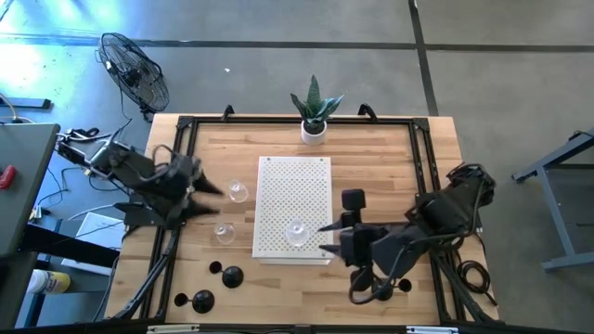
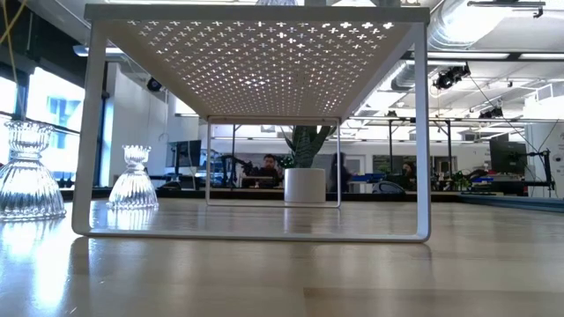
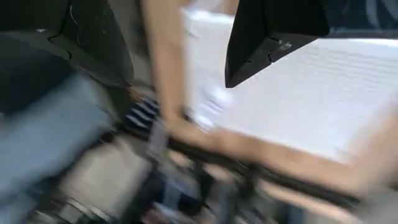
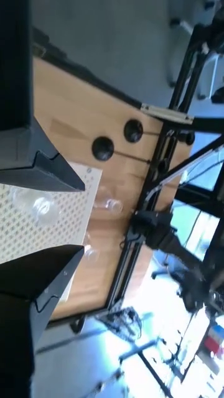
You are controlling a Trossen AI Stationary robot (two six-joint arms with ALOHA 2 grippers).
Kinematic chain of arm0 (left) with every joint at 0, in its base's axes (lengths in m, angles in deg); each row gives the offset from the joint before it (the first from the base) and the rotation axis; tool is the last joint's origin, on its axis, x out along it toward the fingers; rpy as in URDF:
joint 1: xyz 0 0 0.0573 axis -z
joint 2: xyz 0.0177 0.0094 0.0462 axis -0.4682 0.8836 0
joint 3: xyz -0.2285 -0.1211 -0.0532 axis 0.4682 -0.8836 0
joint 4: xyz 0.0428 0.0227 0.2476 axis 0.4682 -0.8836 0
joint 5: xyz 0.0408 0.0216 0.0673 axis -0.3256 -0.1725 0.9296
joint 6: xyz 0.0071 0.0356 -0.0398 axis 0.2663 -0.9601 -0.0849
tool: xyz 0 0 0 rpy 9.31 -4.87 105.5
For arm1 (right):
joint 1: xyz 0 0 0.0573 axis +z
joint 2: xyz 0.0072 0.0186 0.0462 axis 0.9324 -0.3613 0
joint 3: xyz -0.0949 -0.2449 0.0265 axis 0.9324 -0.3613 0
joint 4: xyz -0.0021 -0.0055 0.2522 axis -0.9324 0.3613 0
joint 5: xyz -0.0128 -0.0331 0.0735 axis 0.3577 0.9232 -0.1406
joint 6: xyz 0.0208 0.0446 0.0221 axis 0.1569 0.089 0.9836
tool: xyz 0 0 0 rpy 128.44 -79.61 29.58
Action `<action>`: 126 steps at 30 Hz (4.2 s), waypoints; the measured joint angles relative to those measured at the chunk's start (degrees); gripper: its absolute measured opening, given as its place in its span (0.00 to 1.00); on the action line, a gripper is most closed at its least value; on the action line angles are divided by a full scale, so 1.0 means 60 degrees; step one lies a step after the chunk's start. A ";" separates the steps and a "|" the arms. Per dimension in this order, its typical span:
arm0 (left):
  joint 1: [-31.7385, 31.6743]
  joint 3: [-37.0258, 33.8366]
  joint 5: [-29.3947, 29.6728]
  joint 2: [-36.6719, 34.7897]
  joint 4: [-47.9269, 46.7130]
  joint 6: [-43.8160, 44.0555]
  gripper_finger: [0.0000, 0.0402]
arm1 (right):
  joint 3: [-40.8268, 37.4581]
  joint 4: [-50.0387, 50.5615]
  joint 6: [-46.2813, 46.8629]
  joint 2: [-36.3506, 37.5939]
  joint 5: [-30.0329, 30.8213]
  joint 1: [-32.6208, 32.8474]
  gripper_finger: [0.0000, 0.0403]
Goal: Pick & Place candle stick holders
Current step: Put the top black candle holder on the shelf
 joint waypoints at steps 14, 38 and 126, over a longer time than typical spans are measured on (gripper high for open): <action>0.0000 -0.0004 -0.5936 0.1919 -0.0220 0.0608 0.62 | -0.0483 0.0327 0.0662 0.0007 -0.0121 -0.0138 0.35; 0.1236 0.0000 -0.3747 0.2318 -0.2866 -0.0688 0.62 | -0.1406 0.0083 0.0852 0.0012 -0.0317 -0.0222 0.35; 0.2503 0.0004 -0.2240 0.4987 -0.3144 -0.0039 0.62 | -0.1388 -0.0416 0.0849 0.0033 -0.0541 -0.0459 0.35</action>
